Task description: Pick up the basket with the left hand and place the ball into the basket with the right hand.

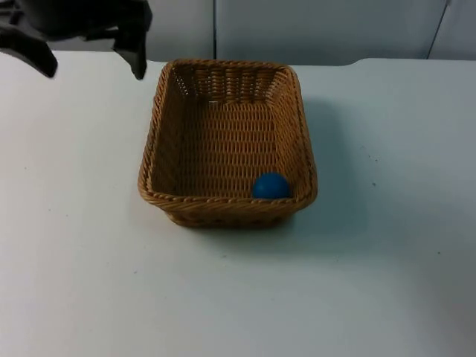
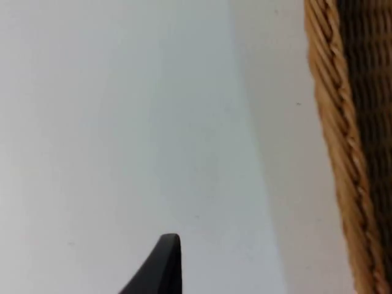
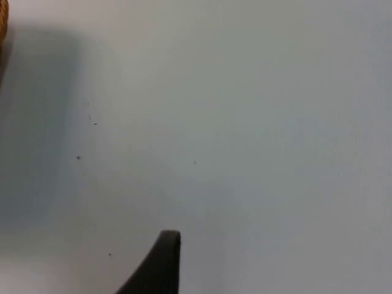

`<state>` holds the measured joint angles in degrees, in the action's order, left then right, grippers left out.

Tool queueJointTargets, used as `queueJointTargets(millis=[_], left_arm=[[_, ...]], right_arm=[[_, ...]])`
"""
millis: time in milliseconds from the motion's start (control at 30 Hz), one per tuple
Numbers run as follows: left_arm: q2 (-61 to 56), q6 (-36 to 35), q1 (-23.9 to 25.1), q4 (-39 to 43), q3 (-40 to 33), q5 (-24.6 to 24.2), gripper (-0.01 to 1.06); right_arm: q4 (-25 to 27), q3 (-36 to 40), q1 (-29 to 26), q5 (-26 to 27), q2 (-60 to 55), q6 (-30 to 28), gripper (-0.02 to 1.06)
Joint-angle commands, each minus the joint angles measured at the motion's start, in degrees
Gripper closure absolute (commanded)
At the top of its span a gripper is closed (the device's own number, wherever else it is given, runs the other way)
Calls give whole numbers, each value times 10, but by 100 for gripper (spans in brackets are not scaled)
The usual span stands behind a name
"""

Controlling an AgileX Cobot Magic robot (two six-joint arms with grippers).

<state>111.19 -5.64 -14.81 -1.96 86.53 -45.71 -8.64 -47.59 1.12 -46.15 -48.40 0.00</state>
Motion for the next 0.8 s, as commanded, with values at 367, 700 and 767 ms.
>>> queueJointTargets(millis=[367, 700, 767], left_arm=[[-124, -12, -2, 47, 0, 12, 0], [-313, 52, -2, -24, -68, -5, 0], [-355, 56, -2, -21, -96, -6, 0]], right_arm=[[13, 1, 2, 15, 1, 0, 0], [13, 1, 2, 15, 1, 0, 0], [13, 1, 2, 15, 1, 0, 0]])
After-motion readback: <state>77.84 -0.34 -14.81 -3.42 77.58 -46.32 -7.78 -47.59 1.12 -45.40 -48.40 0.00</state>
